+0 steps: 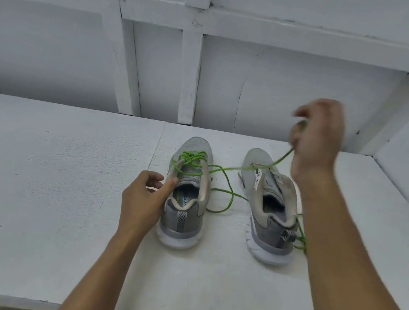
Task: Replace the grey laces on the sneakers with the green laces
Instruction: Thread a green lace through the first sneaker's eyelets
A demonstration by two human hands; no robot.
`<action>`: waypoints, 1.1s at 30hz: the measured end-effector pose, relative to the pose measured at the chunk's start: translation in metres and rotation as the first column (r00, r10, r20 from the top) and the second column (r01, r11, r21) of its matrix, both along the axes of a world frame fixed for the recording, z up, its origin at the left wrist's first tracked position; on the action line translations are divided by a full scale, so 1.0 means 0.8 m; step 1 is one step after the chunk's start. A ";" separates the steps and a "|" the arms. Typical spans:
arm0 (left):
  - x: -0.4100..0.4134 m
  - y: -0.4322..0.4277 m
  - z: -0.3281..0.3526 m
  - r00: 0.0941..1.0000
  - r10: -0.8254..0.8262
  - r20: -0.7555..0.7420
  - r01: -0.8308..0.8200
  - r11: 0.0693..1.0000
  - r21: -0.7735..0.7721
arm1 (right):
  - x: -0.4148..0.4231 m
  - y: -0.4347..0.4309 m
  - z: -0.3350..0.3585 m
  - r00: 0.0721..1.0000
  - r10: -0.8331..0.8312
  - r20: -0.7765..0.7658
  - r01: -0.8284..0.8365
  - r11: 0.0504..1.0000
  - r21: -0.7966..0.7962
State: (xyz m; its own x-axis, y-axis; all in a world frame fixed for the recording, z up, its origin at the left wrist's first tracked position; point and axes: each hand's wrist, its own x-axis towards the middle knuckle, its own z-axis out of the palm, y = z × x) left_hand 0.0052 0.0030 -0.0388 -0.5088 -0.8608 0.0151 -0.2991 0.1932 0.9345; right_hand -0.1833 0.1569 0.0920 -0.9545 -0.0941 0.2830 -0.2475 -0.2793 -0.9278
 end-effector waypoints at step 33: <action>-0.113 -0.016 0.081 0.708 -0.328 0.625 0.648 0.655 -0.390 | 0.082 -0.035 -0.095 0.961 0.258 0.098 -0.183 0.329 0.927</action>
State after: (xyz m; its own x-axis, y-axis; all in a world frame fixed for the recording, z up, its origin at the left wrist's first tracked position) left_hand -0.0849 -0.0098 0.0256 -0.9219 -0.3864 0.0276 -0.3498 0.8610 0.3693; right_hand -0.1178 0.1287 0.0159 -0.8418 -0.5342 -0.0783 -0.3785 0.6874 -0.6199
